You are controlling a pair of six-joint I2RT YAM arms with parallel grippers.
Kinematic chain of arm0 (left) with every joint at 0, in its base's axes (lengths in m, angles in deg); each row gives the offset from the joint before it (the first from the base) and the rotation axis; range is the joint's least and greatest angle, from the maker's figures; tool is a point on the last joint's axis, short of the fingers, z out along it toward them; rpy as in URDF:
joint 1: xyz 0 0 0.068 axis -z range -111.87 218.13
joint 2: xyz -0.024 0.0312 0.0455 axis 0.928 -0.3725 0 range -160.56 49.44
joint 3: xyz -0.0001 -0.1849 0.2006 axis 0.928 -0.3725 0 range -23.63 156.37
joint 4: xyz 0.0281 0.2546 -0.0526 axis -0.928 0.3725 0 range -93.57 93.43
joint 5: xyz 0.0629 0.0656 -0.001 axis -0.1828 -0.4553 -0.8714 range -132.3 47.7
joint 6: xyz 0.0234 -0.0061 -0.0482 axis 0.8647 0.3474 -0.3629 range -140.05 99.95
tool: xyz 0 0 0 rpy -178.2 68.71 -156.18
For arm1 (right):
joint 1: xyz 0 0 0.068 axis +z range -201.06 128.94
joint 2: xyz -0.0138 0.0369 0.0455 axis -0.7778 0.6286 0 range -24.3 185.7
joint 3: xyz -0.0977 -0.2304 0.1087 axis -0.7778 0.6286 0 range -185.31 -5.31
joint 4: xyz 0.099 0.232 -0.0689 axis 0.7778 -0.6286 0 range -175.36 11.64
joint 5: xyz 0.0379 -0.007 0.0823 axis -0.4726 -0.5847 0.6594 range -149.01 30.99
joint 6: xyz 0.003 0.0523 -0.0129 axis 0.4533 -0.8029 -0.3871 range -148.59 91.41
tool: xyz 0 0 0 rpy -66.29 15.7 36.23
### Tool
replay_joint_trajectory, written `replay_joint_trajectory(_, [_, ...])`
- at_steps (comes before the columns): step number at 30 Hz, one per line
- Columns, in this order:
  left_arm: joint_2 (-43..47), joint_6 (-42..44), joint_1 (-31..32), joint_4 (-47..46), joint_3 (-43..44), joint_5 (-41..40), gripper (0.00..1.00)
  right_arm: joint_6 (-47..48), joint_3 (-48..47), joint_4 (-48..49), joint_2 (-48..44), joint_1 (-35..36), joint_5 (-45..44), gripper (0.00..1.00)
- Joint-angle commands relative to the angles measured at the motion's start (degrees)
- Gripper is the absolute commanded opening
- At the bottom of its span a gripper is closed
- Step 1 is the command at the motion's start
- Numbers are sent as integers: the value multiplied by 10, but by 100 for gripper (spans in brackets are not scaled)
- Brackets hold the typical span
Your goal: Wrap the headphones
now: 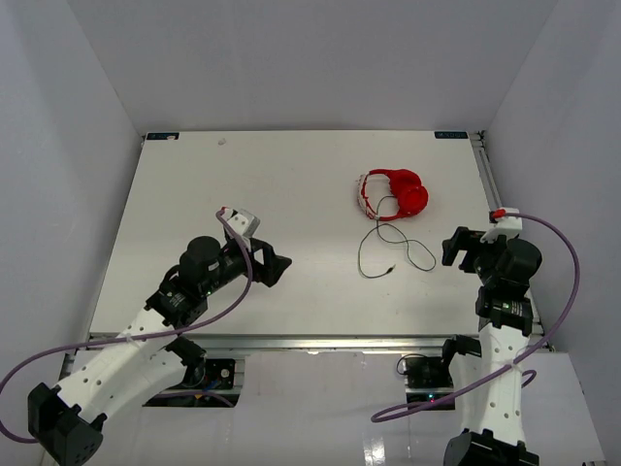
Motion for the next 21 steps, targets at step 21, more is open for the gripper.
replay_joint_trajectory(21, [-536,-170,26,57,435,23,90,330,-52,-67,167,-4,411,90])
